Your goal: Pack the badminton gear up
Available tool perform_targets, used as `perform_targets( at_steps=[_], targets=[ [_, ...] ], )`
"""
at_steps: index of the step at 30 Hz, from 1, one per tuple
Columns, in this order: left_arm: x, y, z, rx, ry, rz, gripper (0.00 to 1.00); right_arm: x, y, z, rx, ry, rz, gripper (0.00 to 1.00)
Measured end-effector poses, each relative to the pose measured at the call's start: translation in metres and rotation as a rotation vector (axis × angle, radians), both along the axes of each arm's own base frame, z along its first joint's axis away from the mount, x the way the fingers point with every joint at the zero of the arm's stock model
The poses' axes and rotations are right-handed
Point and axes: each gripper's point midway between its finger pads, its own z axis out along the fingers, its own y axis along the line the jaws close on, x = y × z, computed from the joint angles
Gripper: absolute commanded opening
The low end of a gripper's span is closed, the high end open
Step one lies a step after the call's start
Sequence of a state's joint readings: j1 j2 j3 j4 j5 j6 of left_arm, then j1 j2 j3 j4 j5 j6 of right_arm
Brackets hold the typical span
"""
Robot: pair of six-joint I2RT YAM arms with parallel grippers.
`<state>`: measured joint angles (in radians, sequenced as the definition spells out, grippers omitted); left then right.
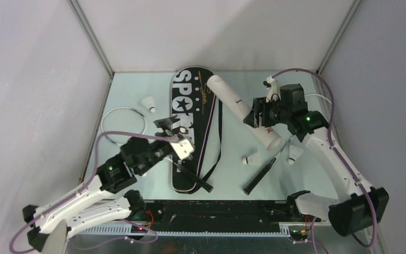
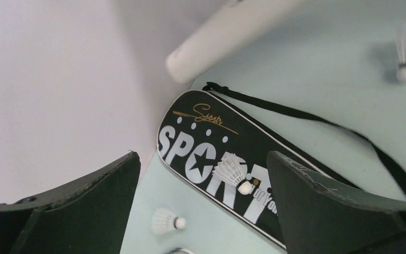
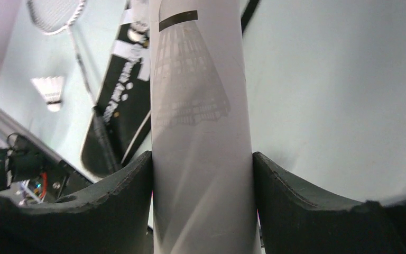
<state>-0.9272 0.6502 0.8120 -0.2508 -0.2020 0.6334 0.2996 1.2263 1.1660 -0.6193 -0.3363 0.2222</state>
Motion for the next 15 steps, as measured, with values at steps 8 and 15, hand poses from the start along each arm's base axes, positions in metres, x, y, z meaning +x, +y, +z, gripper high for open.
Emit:
perform_targets(
  at_steps=[8, 15],
  targets=[
    [-0.002, -0.047, -0.038, 0.344, -0.111, -0.158, 1.0, -0.067, 0.044, 0.022, 0.09, -0.031, 0.198, 0.36],
    [-0.003, -0.065, -0.054, 0.456, -0.147, -0.233, 1.0, -0.112, 0.068, 0.027, 0.122, -0.001, 0.326, 0.36]
  ],
)
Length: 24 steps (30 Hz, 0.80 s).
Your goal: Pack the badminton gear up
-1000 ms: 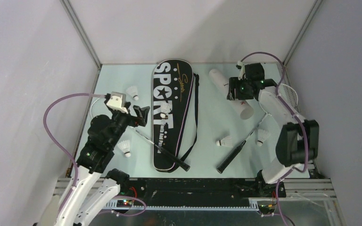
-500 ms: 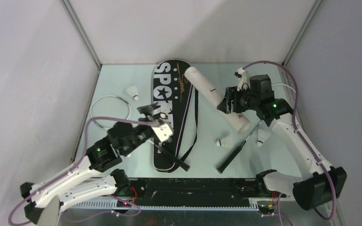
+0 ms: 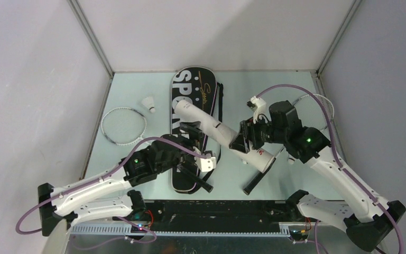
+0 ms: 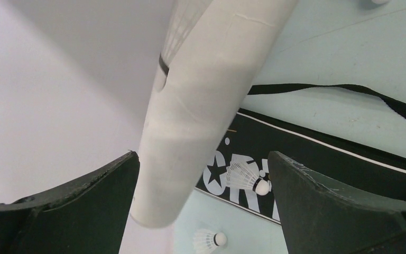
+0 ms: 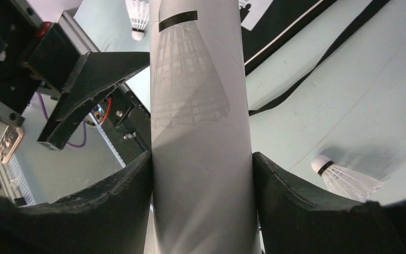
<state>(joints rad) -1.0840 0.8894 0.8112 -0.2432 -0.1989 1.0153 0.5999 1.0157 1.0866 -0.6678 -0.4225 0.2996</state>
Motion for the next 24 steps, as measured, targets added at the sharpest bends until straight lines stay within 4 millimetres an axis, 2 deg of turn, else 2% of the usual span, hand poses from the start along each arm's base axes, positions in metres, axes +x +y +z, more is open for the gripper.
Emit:
perform_targets(
  at_steps=[11, 14, 21, 23, 24],
  targets=[
    [-0.004, -0.032, -0.01, 0.086, -0.013, -0.092, 1.0, -0.021, 0.014, -0.001, 0.009, 0.026, 0.071, 0.35],
    [-0.004, -0.038, -0.013, 0.106, -0.016, -0.103, 0.97, -0.027, 0.018, 0.0, 0.016, 0.032, 0.096, 0.35],
    [-0.004, -0.044, -0.023, 0.133, -0.003, -0.122, 0.71, -0.036, 0.022, 0.002, 0.03, 0.043, 0.139, 0.36],
    [-0.005, -0.044, -0.025, 0.138, 0.001, -0.128, 0.62, -0.037, 0.022, 0.002, 0.032, 0.041, 0.14, 0.38],
    [-0.005, -0.044, -0.025, 0.141, 0.003, -0.133, 0.57, -0.038, 0.022, 0.003, 0.034, 0.042, 0.142, 0.42]
  ],
)
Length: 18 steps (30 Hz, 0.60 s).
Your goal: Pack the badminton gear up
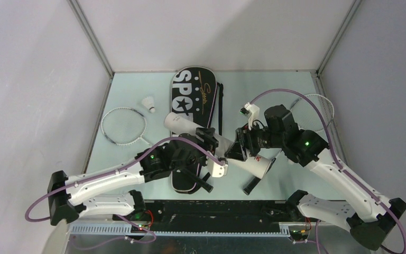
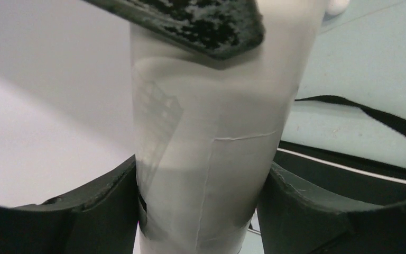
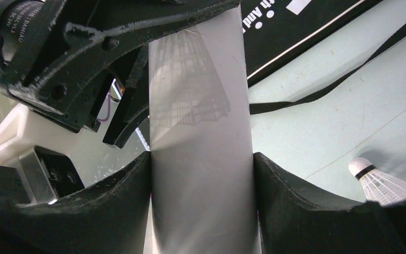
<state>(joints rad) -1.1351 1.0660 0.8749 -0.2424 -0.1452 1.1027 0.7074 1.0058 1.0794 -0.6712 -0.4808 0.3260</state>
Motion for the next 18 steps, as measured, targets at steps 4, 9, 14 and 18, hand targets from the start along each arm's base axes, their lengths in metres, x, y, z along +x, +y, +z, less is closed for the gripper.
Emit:
perform_targets(
  at_steps=[4, 9, 14, 18],
  targets=[
    [-0.003, -0.001, 0.0, 0.002, 0.014, -0.012, 0.51, -0.003, -0.002, 0.001, 0.009, 0.008, -0.005, 0.67],
    [-0.008, -0.001, 0.0, -0.02, 0.062, 0.0, 0.5, -0.001, -0.005, 0.012, 0.048, -0.006, -0.06, 0.88],
    [-0.011, 0.012, -0.007, -0.056, 0.164, 0.081, 0.47, 0.007, -0.019, 0.059, 0.189, -0.137, -0.171, 0.91],
    [-0.014, 0.023, -0.003, -0.114, 0.223, 0.142, 0.47, 0.01, -0.036, 0.09, 0.283, -0.212, -0.265, 0.89]
  ],
)
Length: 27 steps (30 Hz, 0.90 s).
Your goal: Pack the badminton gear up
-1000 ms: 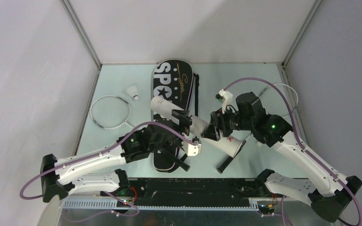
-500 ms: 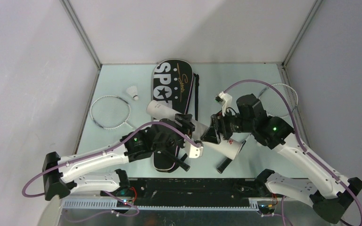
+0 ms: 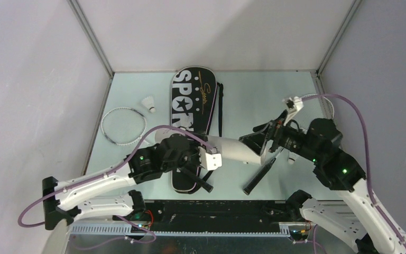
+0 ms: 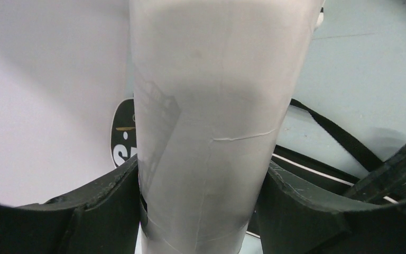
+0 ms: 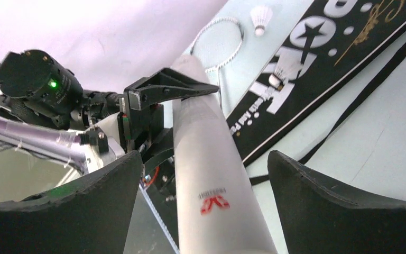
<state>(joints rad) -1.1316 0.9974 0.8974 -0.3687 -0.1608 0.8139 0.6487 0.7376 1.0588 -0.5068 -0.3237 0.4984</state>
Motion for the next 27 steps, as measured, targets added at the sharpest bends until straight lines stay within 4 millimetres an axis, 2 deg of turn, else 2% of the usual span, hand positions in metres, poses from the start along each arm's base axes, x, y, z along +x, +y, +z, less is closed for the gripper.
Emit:
perform_targets(
  at_steps=[4, 8, 13, 17, 21, 27],
  targets=[
    [-0.004, 0.012, 0.01, -0.08, 0.049, 0.072, 0.47, -0.002, -0.014, 0.019, 0.06, -0.045, -0.061, 0.82],
    [-0.006, 0.029, 0.017, -0.145, 0.095, 0.158, 0.47, -0.008, -0.02, 0.028, 0.092, -0.06, -0.075, 0.75],
    [-0.008, 0.05, 0.011, -0.172, 0.164, 0.276, 0.45, -0.015, -0.017, 0.034, 0.114, -0.073, -0.039, 0.56],
    [-0.011, 0.061, 0.007, -0.208, 0.191, 0.322, 0.44, -0.018, -0.013, 0.038, 0.132, -0.081, -0.003, 0.46],
    [-0.015, 0.071, 0.002, -0.234, 0.194, 0.335, 0.43, -0.017, -0.006, 0.038, 0.131, -0.078, 0.025, 0.42],
    [-0.017, 0.077, -0.003, -0.234, 0.192, 0.337, 0.44, -0.009, 0.011, 0.027, 0.108, -0.042, 0.076, 0.42]
  ],
)
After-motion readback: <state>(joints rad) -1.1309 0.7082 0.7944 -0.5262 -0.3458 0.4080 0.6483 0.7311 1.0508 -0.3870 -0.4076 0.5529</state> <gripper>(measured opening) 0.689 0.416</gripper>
